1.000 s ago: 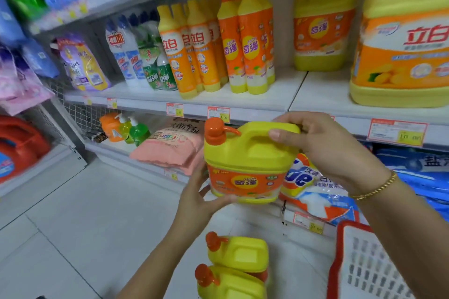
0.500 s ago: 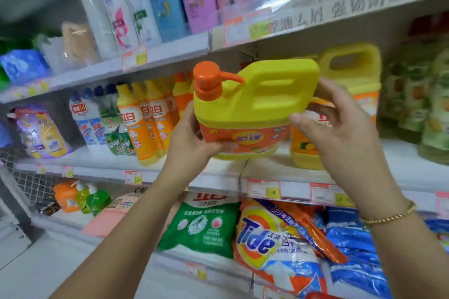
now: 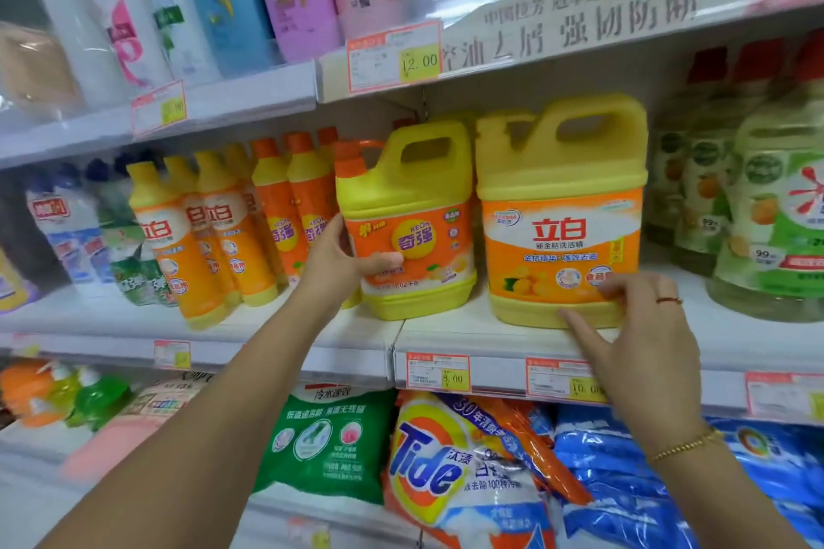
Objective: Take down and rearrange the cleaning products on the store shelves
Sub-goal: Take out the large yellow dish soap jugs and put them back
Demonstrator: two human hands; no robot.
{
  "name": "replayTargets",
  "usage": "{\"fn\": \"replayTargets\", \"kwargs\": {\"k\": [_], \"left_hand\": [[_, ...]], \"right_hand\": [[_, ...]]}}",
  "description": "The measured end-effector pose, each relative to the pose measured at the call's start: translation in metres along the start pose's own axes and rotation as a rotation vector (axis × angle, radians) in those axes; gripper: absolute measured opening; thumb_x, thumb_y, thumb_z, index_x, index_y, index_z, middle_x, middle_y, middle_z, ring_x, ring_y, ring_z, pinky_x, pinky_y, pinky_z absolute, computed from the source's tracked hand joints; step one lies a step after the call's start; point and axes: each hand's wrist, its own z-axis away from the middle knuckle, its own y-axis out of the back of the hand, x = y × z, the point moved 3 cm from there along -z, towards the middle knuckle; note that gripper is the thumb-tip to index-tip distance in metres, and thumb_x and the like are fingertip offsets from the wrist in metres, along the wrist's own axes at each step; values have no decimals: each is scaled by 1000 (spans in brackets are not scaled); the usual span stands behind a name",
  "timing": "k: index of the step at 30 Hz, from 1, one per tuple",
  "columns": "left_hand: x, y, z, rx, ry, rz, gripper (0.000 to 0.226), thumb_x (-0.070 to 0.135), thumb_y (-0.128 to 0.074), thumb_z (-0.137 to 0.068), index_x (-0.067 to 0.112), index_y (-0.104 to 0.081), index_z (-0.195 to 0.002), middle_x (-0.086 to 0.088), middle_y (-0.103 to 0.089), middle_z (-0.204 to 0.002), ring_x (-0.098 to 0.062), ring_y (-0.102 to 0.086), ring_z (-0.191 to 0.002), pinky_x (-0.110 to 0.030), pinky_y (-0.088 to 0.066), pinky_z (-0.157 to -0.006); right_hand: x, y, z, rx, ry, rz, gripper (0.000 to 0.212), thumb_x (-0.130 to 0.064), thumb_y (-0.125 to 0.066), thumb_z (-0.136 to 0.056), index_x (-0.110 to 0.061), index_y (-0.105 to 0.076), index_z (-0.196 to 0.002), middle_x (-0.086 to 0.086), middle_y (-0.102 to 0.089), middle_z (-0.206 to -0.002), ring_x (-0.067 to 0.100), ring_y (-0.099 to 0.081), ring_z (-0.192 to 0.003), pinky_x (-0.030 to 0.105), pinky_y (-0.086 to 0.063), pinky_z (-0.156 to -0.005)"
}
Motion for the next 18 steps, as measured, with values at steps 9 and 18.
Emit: {"fn": "replayTargets", "kwargs": {"k": [9, 18], "left_hand": [[-43, -39, -28, -13, 53, -69, 73, 1, -86, -64, 21, -47, -123, -5, -65, -119, -22, -63, -106, -42, -52, -93], [-61, -50, -74, -82, 136, -92, 66, 22, -89, -55, 27, -56, -112, -2, -67, -117, -24, -61, -112, -46, -46, -102]], "right_hand": [[-6, -9, 3, 76, 43, 85, 46, -32, -78, -72, -7, -49, -99, 15, -49, -98, 33, -57, -76, 27, -38, -58], [-3, -14, 4, 149, 137, 113, 42, -41, -70, -79, -9, -47, -95, 15, -51, -93, 31, -56, -76, 31, -46, -57]]}}
